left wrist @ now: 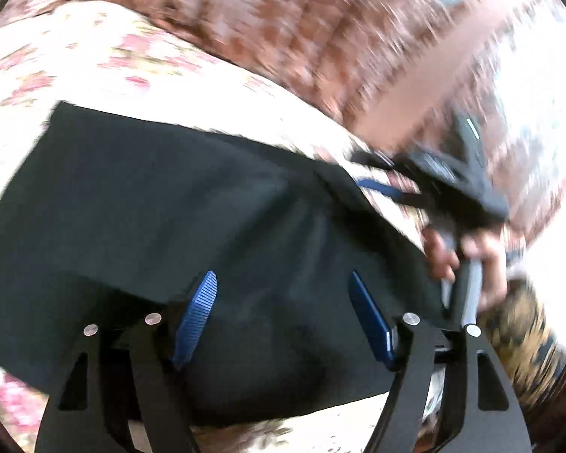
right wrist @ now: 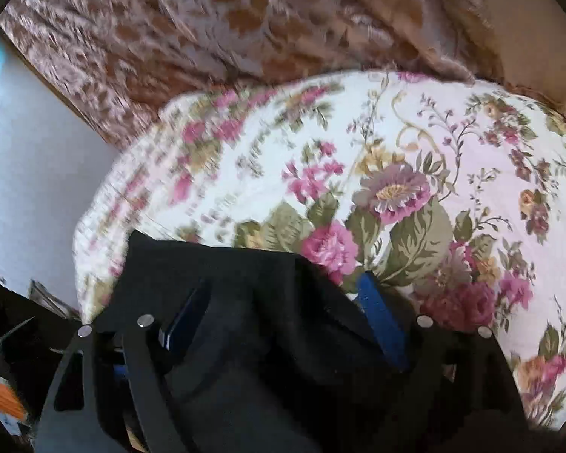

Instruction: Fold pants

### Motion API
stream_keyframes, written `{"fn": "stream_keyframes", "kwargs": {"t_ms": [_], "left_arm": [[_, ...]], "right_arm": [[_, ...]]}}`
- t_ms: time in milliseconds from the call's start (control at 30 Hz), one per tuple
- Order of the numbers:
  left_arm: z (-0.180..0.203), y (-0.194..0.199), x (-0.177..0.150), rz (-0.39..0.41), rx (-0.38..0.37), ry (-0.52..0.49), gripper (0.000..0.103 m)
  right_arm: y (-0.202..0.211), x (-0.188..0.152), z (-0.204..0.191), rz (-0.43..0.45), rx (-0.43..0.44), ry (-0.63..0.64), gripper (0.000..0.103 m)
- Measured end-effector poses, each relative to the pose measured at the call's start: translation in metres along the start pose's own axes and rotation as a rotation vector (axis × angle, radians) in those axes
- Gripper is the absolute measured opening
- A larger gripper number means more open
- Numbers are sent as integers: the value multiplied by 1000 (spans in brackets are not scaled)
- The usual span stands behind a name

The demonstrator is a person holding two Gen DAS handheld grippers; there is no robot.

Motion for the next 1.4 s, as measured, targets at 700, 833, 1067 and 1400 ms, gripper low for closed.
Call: {"fn": "stream_keyframes", "kwargs": {"t_ms": [700,833,1067,1400], "left_arm": [[-136,109,-37,141,133,397,29],[-137,105,-41,141,207,377,8],[-135,87,-49,94,442,281,4],[-102,123,-44,250,524,231,39]], "right_arm": [[14,-168,-31,34,-196,50,99],[0,-178,-33,40,-283,80,99],[-12,-187,-31,65,-347,78,101],[-9,-186,-32,82,-345,64,101]]}}
Point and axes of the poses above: each gripper's, at about its wrist camera, not at the fingertips, and y roughly against the way its jaws point, z to its right, x to its top, the point moved 3 cm from there along -y, roughly the way its jaws point, and after that the axes turned 13 degrees about -z, right-handed, at the moved point
